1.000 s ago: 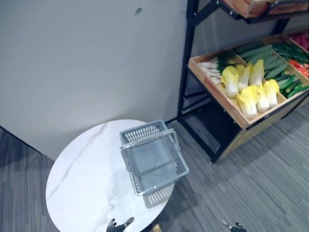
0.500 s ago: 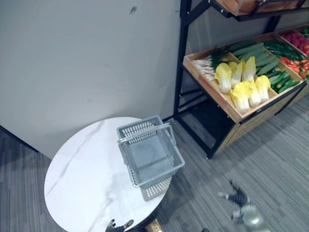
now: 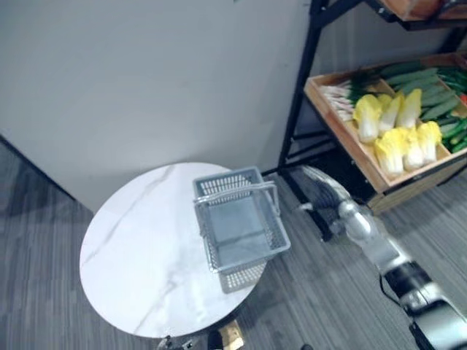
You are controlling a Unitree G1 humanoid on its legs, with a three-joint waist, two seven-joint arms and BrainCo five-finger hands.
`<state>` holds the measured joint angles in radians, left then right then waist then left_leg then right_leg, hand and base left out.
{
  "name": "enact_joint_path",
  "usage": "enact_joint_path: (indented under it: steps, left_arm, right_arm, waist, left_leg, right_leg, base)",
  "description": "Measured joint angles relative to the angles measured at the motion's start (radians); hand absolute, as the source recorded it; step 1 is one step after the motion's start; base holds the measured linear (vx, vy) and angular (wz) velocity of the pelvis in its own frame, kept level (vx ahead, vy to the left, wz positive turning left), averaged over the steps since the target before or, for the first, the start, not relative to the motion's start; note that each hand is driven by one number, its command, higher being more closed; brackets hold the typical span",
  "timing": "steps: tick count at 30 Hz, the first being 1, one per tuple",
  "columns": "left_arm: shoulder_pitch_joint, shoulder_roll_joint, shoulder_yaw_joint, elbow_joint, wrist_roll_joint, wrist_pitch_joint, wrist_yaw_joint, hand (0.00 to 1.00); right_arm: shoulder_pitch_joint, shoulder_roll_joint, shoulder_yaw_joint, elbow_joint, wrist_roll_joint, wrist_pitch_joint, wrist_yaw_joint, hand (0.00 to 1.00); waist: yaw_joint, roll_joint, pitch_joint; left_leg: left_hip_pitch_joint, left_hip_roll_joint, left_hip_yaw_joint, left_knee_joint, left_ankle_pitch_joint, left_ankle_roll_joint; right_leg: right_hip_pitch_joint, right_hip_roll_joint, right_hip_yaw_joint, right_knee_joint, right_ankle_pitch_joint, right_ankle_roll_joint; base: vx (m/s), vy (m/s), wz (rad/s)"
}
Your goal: Pick vegetable in the basket
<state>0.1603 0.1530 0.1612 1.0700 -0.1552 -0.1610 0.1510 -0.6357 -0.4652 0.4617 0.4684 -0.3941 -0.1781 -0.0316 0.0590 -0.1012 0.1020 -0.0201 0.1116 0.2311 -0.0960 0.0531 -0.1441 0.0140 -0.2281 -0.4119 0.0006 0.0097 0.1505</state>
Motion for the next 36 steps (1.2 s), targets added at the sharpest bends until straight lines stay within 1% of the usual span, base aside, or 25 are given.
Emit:
enact_joint_path:
  steps: [1,2,3,4,6,8,9,13,14,16,18,23,25,28,30,33,36]
  left_arm:
    - [-0.002,0.0,0.003,-0.004,0.0,0.0,0.001,0.0]
    - [-0.011,0.0,0.004,-0.008,0.0,0.0,0.002,0.0]
    - [-0.024,0.003,0.005,-0.02,-0.001,-0.001,0.003,0.0]
    - [-0.032,0.004,0.005,-0.025,-0.001,-0.001,0.003,0.0]
    - [-0.058,0.003,0.005,-0.045,-0.007,-0.002,0.007,0.0]
    - [-0.072,0.003,0.008,-0.055,-0.04,-0.004,0.018,0.0]
    - [-0.081,0.003,0.015,-0.056,-0.04,-0.004,0.026,0.0]
    - [-0.098,0.002,0.025,-0.058,-0.04,-0.004,0.04,0.0]
    - [-0.098,0.002,0.026,-0.062,-0.04,-0.004,0.04,0.0]
    - [-0.102,0.0,0.024,-0.094,-0.04,-0.006,0.04,0.0]
    - [-0.117,0.0,0.021,-0.094,-0.04,-0.006,0.041,0.0]
    - [-0.148,-0.002,-0.002,-0.096,-0.04,-0.012,0.042,0.0]
    - [-0.158,-0.002,-0.007,-0.096,-0.04,-0.012,0.042,0.0]
    - [-0.167,-0.002,-0.009,-0.096,-0.051,-0.017,0.044,0.0]
    - [-0.169,-0.003,-0.011,-0.098,-0.077,-0.026,0.044,0.0]
    - [-0.176,-0.003,-0.015,-0.098,-0.079,-0.027,0.045,0.0]
    - [-0.177,-0.003,-0.019,-0.097,-0.079,-0.027,0.051,0.0]
  right_arm:
    - [-0.037,0.002,0.018,0.023,0.0,0.0,0.001,0.0]
    - [-0.111,0.002,0.049,0.068,0.0,-0.001,0.004,0.0]
    - [-0.198,0.007,0.076,0.128,0.0,0.0,0.011,0.0]
    - [-0.244,0.015,0.083,0.161,0.0,0.001,0.015,0.0]
    - [-0.356,0.031,0.097,0.26,-0.003,0.004,0.018,0.0]
    - [-0.417,0.055,0.096,0.316,-0.032,0.011,0.015,0.0]
    - [-0.435,0.065,0.096,0.342,-0.041,0.018,0.012,0.0]
    - [-0.464,0.088,0.078,0.435,-0.051,0.045,-0.009,0.0]
    - [-0.464,0.093,0.062,0.448,-0.066,0.045,-0.01,0.0]
    - [-0.477,0.098,0.006,0.486,-0.079,0.051,-0.014,0.0]
    - [-0.481,0.098,-0.028,0.502,-0.081,0.069,-0.022,0.0]
    - [-0.483,0.101,-0.073,0.544,-0.09,0.084,-0.045,0.0]
    - [-0.484,0.102,-0.09,0.559,-0.109,0.084,-0.05,0.0]
    - [-0.484,0.103,-0.104,0.57,-0.109,0.087,-0.053,0.0]
    - [-0.486,0.103,-0.112,0.573,-0.109,0.087,-0.054,0.0]
    - [-0.504,0.103,-0.133,0.606,-0.109,0.088,-0.056,0.0]
    - [-0.505,0.103,-0.142,0.608,-0.109,0.092,-0.077,0.0]
  waist:
    - [0.01,-0.004,0.007]
    - [0.03,-0.008,0.017]
    - [0.04,-0.013,0.042]
    - [0.048,-0.014,0.059]
    - [0.088,-0.015,0.086]
    - [0.098,-0.012,0.12]
    - [0.111,-0.011,0.135]
    - [0.138,-0.012,0.164]
    - [0.139,-0.011,0.168]
    - [0.143,-0.01,0.197]
    - [0.143,-0.005,0.211]
    - [0.157,-0.001,0.244]
    - [0.162,-0.001,0.245]
    - [0.162,0.001,0.25]
    - [0.162,0.006,0.261]
    - [0.164,0.016,0.279]
    - [0.165,0.021,0.283]
  left_leg:
    - [-0.004,0.001,-0.003,0.0,0.003,-0.001]
    - [-0.022,0.003,-0.017,0.0,0.011,0.003]
    - [-0.037,0.004,-0.036,0.0,0.023,0.005]
    - [-0.044,0.005,-0.046,0.0,0.029,0.004]
    - [-0.085,0.013,-0.062,0.0,0.046,0.009]
    - [-0.103,0.016,-0.088,0.0,0.059,0.009]
    - [-0.117,0.017,-0.103,-0.001,0.064,0.009]
    - [-0.165,0.016,-0.14,0.0,0.087,0.008]
    - [-0.17,0.015,-0.149,0.0,0.089,0.009]
    - [-0.183,0.013,-0.166,0.0,0.096,0.009]
    - [-0.2,0.011,-0.187,0.0,0.102,0.009]
    - [-0.215,0.01,-0.191,0.0,0.107,0.008]
    - [-0.225,0.011,-0.189,0.0,0.107,0.008]
    - [-0.237,0.012,-0.187,0.0,0.11,0.005]
    - [-0.237,0.012,-0.187,0.0,0.111,0.004]
    - [-0.238,0.014,-0.188,0.0,0.111,0.005]
    - [-0.243,0.014,-0.188,0.0,0.112,0.005]
  right_leg:
    - [-0.002,0.001,0.0,0.0,0.002,-0.002]
    - [-0.012,0.005,-0.002,0.001,0.006,-0.008]
    - [-0.015,0.006,-0.009,0.002,0.007,-0.009]
    - [-0.017,0.008,-0.016,0.004,0.007,-0.009]
    - [-0.048,0.017,-0.024,0.005,0.014,-0.015]
    - [-0.049,0.022,-0.046,0.005,0.015,-0.014]
    - [-0.055,0.024,-0.056,0.006,0.015,-0.014]
    - [-0.082,0.024,-0.09,0.015,0.015,-0.014]
    - [-0.082,0.024,-0.097,0.015,0.015,-0.014]
    - [-0.083,0.024,-0.112,0.017,0.014,-0.014]
    - [-0.087,0.024,-0.131,0.018,0.014,-0.014]
    - [-0.101,0.022,-0.136,0.021,0.014,-0.014]
    - [-0.112,0.022,-0.134,0.024,0.014,-0.015]
    - [-0.131,0.019,-0.129,0.037,0.01,-0.019]
    - [-0.132,0.019,-0.13,0.039,0.009,-0.02]
    - [-0.135,0.018,-0.13,0.045,0.008,-0.021]
    - [-0.151,0.012,-0.127,0.068,-0.003,-0.022]
  base:
    - [-0.06,-0.006,0.22]
    - [-0.07,-0.003,0.33]
    - [-0.08,-0.002,0.38]
    - [-0.11,-0.002,0.37]
    - [-0.11,-0.003,0.21]
    - [-0.09,-0.006,0.31]
    - [-0.09,-0.002,0.34]
    - [-0.03,0.005,0.26]
    - [0.0,0.003,0.26]
    - [0.0,0.005,0.24]
    - [-0.01,0.005,0.22]
    - [0.0,0.002,0.04]
    - [0.01,-0.001,-0.02]
    - [0.01,-0.002,-0.03]
    - [0.0,0.0,0.0]
    - [0.0,0.0,0.0]
    - [0.0,0.0,0.0]
